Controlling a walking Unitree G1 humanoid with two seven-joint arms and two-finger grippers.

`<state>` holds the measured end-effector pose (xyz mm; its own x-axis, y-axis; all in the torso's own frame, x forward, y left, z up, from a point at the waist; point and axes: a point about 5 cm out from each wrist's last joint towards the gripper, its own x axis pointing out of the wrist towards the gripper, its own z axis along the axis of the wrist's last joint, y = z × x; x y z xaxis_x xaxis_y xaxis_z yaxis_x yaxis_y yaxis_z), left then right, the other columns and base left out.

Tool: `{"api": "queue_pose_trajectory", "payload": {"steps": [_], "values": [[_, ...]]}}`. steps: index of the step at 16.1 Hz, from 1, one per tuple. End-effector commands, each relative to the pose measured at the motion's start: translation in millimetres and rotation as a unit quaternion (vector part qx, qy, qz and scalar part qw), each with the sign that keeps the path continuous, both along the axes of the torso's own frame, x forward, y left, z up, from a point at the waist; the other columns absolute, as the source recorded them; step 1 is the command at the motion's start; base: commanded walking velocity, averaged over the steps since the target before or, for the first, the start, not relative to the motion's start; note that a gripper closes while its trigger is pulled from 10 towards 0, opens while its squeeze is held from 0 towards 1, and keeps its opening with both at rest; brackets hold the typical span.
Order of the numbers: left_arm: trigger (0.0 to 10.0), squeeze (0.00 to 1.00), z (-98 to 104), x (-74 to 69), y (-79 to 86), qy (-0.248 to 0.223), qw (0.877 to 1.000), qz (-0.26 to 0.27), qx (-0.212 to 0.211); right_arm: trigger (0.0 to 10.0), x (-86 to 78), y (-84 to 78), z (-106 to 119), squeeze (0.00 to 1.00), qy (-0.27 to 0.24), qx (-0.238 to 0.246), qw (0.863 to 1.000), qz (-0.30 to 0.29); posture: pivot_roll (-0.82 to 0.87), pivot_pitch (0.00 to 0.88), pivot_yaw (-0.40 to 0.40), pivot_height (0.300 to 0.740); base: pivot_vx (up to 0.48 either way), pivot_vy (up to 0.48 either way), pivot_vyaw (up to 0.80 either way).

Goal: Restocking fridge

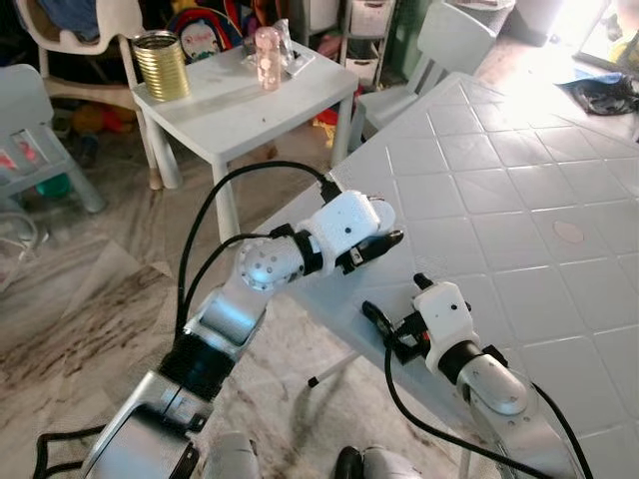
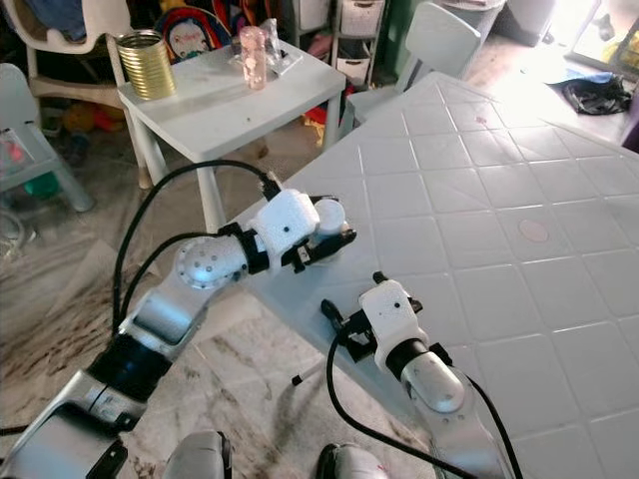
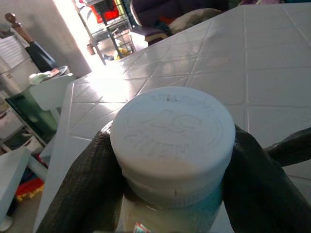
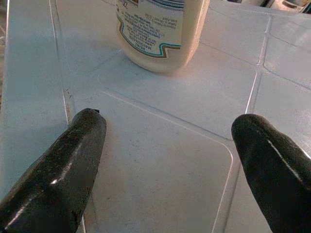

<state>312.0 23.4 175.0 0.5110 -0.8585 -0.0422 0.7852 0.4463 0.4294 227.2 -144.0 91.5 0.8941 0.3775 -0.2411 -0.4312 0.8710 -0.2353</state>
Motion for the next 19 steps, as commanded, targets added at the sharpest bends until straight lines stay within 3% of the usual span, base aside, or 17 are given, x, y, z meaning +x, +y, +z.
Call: {"api": "queue_pose_trajectory", "payload": {"steps": [1, 3, 6, 7, 8, 9, 13, 18, 19], "values": [[10.0, 0.27, 10, 0.0, -10.0, -0.028, 0.999, -0.018, 0.004, 10.0, -1.8, -4.0, -11, 0.0, 0.023, -0.018, 1.0, -0.011, 0.08, 0.076, -0.04, 0.74, 0.0, 0.0, 0.0], [10.0, 0.28, 8, 1.4, -17.5, -0.023, 0.999, -0.026, 0.016, 10.0, -0.4, -1.6, -11, 0.0, 0.022, -0.017, 1.0, -0.005, 0.08, 0.077, -0.04, 0.74, 0.0, 0.0, 0.0], [10.0, 0.29, 13, 12.6, -23.5, -0.016, 1.0, 0.008, -0.008, 10.0, -0.1, 0.8, -11, 0.0, 0.015, -0.018, 1.0, -0.008, 0.07, 0.079, -0.035, 0.74, 0.0, 0.0, 0.0], [10.0, 0.52, 12, 13.6, -23.6, -0.013, 1.0, 0.009, -0.009, 10.0, -1.0, 0.1, -12, 0.0, 0.017, -0.018, 1.0, -0.012, 0.07, 0.081, -0.034, 0.74, 0.0, 0.0, 0.0], [10.0, 0.89, 11, 13.8, -23.8, -0.006, 1.0, 0.007, -0.014, 10.0, -1.8, -0.7, -14, 0.0, 0.019, -0.02, 1.0, -0.014, 0.07, 0.082, -0.033, 0.74, 0.0, 0.0, 0.0], [10.0, 1.0, 10, 13.7, -23.7, 0.0, 1.0, 0.004, -0.013, 10.0, -2.0, -1.2, -14, 0.0, 0.019, -0.019, 0.999, -0.017, 0.07, 0.085, -0.031, 0.74, 0.0, 0.0, 0.0], [10.0, 1.0, 3, 15.9, -24.9, -0.003, 1.0, 0.006, 0.008, 10.0, -0.3, -0.5, -14, 0.0, 0.019, -0.019, 1.0, -0.015, 0.07, 0.087, -0.031, 0.74, 0.0, 0.0, 0.0], [10.0, 1.0, 9, 20.0, -22.5, -0.017, 0.999, 0.025, -0.012, 10.0, 0.5, -1.0, -13, 0.0, 0.019, -0.019, 1.0, -0.012, 0.07, 0.09, -0.036, 0.74, 0.0, 0.0, 0.0], [10.0, 1.0, 12, 24.9, -15.2, -0.024, 0.998, 0.046, -0.022, 10.0, 1.8, -0.5, -13, 0.0, 0.019, -0.019, 1.0, -0.009, 0.07, 0.089, -0.04, 0.74, 0.0, 0.0, 0.0]]}}
